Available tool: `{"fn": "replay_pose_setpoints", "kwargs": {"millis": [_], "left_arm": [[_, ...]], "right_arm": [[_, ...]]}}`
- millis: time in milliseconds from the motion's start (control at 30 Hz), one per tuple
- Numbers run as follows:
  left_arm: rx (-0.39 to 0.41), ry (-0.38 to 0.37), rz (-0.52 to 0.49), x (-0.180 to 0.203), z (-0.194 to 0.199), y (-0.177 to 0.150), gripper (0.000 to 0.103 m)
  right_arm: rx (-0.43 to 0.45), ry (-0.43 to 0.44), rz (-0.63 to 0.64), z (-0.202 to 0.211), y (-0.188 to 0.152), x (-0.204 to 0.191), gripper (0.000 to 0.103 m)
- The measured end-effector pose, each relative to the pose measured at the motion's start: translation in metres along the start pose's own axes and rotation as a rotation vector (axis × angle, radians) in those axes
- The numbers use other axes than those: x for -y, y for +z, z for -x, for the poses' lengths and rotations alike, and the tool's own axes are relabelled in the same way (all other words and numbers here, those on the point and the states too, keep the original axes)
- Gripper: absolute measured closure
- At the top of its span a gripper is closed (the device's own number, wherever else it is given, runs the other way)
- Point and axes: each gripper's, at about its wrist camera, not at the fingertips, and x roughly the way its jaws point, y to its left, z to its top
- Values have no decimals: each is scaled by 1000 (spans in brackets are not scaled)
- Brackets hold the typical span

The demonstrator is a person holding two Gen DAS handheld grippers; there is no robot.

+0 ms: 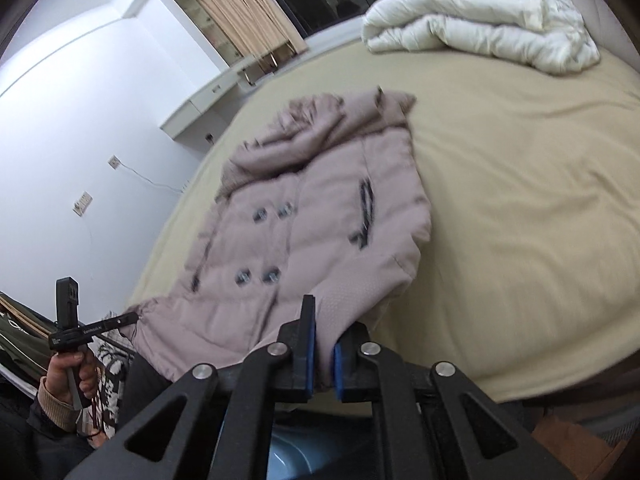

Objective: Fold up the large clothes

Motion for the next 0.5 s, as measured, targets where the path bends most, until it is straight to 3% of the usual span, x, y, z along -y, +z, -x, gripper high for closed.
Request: {"fn": "replay_pose_setpoints", "kwargs": {"millis": [167, 500], "left_arm": [[107, 2, -35, 3, 22, 55, 99], [269, 0, -39, 4, 24, 202, 99]], "right_arm": [[103, 53, 18, 1, 54, -24, 95], [265, 33, 93, -26, 190, -58, 95]]}}
